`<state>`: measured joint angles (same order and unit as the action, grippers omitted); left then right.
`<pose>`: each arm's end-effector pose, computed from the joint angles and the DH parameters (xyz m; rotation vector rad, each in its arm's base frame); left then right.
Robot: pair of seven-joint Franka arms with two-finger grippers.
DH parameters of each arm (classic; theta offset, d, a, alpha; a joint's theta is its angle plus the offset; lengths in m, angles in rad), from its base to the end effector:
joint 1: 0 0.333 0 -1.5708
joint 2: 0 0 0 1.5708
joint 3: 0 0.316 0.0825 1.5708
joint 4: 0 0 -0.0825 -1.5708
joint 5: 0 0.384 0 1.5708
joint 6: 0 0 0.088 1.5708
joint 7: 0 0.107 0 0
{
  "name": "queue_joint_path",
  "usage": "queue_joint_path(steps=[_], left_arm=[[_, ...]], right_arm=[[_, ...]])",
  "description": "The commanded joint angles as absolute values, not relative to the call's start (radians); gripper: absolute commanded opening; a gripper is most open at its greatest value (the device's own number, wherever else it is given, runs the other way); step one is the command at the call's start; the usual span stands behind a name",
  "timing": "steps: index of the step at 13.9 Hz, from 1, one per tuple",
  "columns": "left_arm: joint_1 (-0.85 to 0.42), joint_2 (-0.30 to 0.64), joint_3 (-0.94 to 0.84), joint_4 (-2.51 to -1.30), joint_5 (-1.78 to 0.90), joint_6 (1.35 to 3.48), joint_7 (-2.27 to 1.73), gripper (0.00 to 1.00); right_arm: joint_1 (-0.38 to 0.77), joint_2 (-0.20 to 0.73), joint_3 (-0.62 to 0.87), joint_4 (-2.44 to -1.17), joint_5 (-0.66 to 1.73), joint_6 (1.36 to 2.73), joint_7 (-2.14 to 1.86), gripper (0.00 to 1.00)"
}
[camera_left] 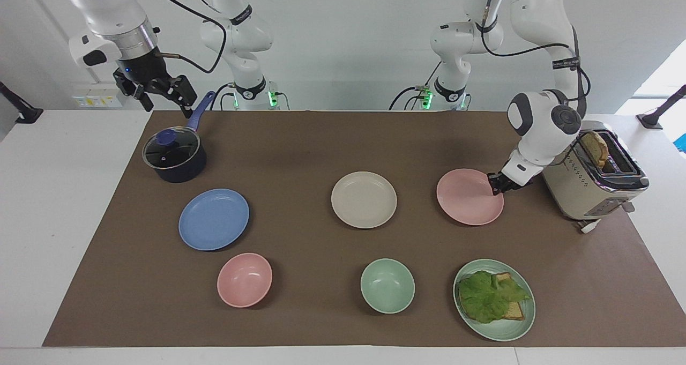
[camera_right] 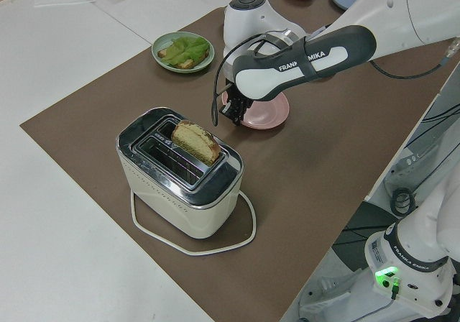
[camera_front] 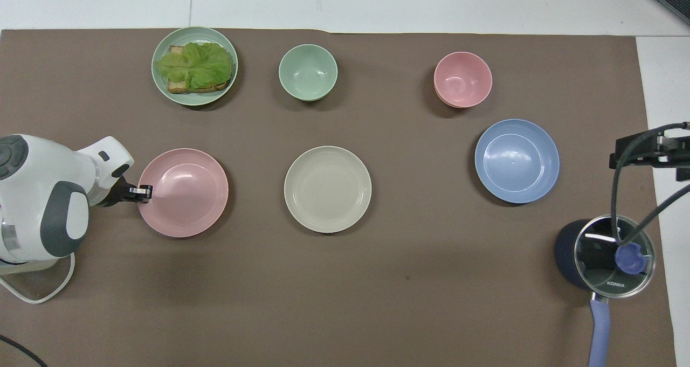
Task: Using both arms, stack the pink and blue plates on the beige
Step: 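Grasp the pink plate rim with the left gripper and lift it, then carry the pink plate onto the beige plate with the left gripper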
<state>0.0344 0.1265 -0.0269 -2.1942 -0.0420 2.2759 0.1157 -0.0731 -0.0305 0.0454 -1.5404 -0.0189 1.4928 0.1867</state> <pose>0.5421 0.0031 0.3239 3.1010 -0.1243 -0.0661 0.5370 -0.0166 0.6486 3.1018 -0.3359 -0.0241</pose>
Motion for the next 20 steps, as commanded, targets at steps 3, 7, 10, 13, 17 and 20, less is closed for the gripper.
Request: queue_joint_path(steps=[3,7,10,13,17,20], left_arm=[[0.067,0.152,-0.029,-2.054,-0.040,2.114,0.133,0.00],[0.066,0.132,-0.032,-1.924,-0.054,1.907,0.120,0.00],[0.063,0.074,-0.032,-1.881,-0.150,1.819,0.097,0.00],[0.026,0.035,-0.043,-1.884,-0.199,1.786,-0.013,0.00],[-0.119,0.020,-0.046,-1.916,-0.242,1.863,-0.211,0.00],[-0.210,0.018,-0.046,-1.974,-0.293,1.987,-0.299,0.00]], right_arm=[[-0.091,-0.049,0.049,-1.559,0.005,1.494,0.160,1.00],[-0.091,-0.051,0.048,-1.560,0.002,1.494,0.158,1.00],[-0.091,-0.052,0.048,-1.566,-0.003,1.494,0.155,1.00],[-0.091,-0.054,0.046,-1.568,-0.005,1.493,0.155,1.00],[-0.092,-0.057,0.043,-1.572,-0.005,1.494,0.155,1.00],[-0.092,-0.057,0.043,-1.571,-0.005,1.494,0.155,1.00]])
